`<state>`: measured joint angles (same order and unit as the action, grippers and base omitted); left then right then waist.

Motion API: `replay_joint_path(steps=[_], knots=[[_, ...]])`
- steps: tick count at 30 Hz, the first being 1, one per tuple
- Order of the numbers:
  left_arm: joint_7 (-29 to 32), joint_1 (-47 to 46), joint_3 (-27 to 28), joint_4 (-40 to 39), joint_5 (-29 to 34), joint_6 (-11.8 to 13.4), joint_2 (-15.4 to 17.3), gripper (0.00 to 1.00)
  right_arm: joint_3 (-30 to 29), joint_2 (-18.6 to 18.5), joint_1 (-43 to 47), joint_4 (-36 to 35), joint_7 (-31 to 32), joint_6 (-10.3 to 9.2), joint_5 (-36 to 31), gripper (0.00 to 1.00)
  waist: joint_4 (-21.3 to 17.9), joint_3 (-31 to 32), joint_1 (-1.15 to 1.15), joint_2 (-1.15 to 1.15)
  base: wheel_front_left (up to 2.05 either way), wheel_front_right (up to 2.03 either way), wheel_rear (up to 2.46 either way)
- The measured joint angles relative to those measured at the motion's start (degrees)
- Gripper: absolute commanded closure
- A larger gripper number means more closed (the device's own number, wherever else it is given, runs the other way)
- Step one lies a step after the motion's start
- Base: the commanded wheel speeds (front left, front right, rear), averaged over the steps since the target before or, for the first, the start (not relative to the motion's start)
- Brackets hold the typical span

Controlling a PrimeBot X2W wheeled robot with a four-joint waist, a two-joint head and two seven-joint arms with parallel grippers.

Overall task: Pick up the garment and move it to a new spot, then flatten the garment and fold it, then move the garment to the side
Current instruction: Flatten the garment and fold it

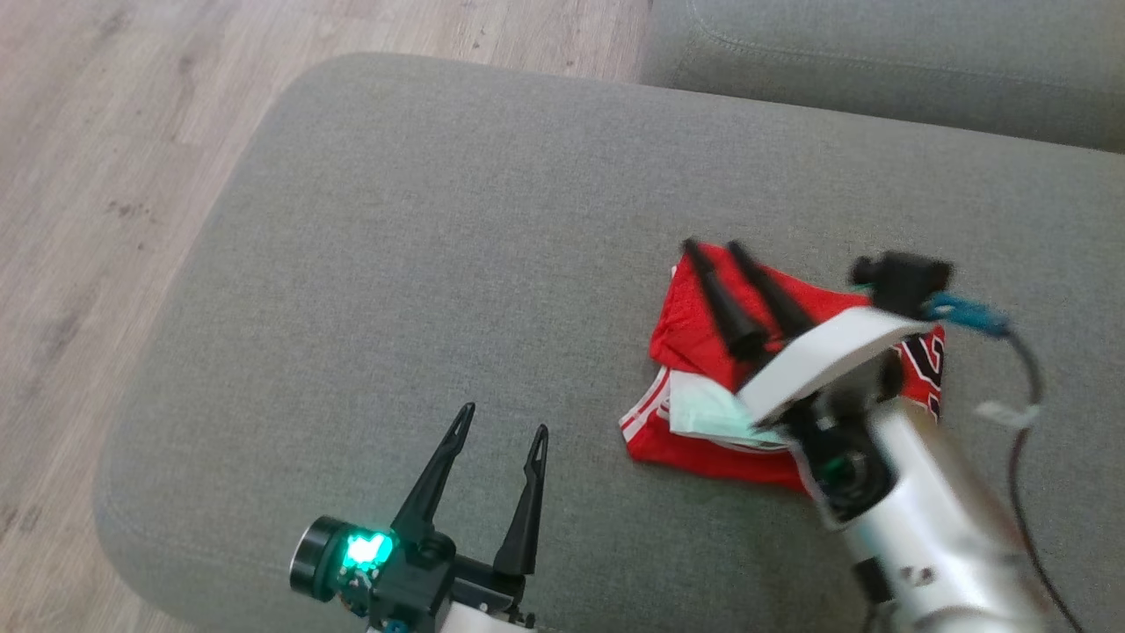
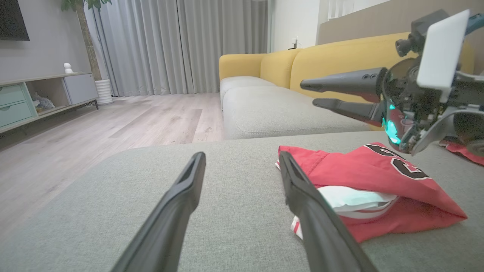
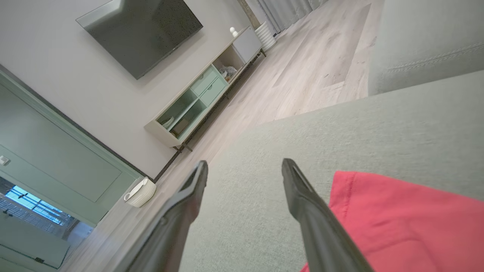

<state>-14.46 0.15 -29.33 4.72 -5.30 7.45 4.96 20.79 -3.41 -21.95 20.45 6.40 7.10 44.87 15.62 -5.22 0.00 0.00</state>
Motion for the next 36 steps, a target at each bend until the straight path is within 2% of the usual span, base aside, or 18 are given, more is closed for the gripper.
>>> replay_joint_path(steps=[2,5,8,9,10,11,18,28,36], knots=[[0.0,0.0,0.2,0.0,0.3,0.0,-0.1,0.00,-2.7,-1.5,0.0,-0.5,0.9,0.00,0.0,0.00,-0.1,0.4,0.00,0.00,0.00,0.00,0.00],[0.0,0.2,0.7,-0.1,0.4,-0.1,-0.1,0.00,-7.2,-7.4,0.6,-0.7,4.1,0.00,0.4,0.00,-0.3,0.8,0.00,0.00,0.00,0.00,0.00],[0.0,0.2,1.5,-0.5,0.8,-0.4,-0.2,0.00,-10.3,-12.2,2.8,-0.9,9.1,0.00,4.4,0.00,-0.6,0.8,0.00,0.00,0.00,0.00,0.00],[0.0,0.2,1.5,-0.5,0.8,-0.4,-0.2,0.00,-10.3,-12.2,2.8,-0.9,9.1,0.00,4.4,0.00,-0.6,0.8,0.00,0.00,0.00,0.00,0.00],[0.0,0.2,1.6,-0.6,0.9,-0.4,-0.2,0.00,-10.6,-13.6,3.9,-0.8,10.4,0.00,5.2,0.59,-0.6,0.7,0.00,0.00,0.00,0.00,0.00],[0.0,0.2,1.6,-0.6,0.9,-0.4,-0.2,0.00,-10.9,-14.4,4.8,-0.8,11.2,0.00,6.1,1.00,-0.7,0.6,0.00,0.00,0.00,0.00,0.00],[0.0,0.2,1.6,-0.5,0.9,-0.9,-0.6,0.00,-9.5,-15.1,6.2,-0.4,18.3,0.00,15.3,1.00,-0.5,-0.1,0.00,0.00,0.00,0.00,0.00],[0.0,-0.5,1.4,-1.0,1.4,-1.0,-1.1,0.00,-0.5,-15.4,5.9,2.1,22.4,0.00,17.7,1.00,1.0,-1.6,0.00,0.00,0.00,0.00,0.00],[0.0,-0.4,1.6,-1.0,1.8,-1.0,-1.2,0.00,10.8,-14.3,9.3,-10.3,23.6,0.00,25.6,1.00,-0.4,0.1,0.00,0.00,0.00,0.00,0.00]])
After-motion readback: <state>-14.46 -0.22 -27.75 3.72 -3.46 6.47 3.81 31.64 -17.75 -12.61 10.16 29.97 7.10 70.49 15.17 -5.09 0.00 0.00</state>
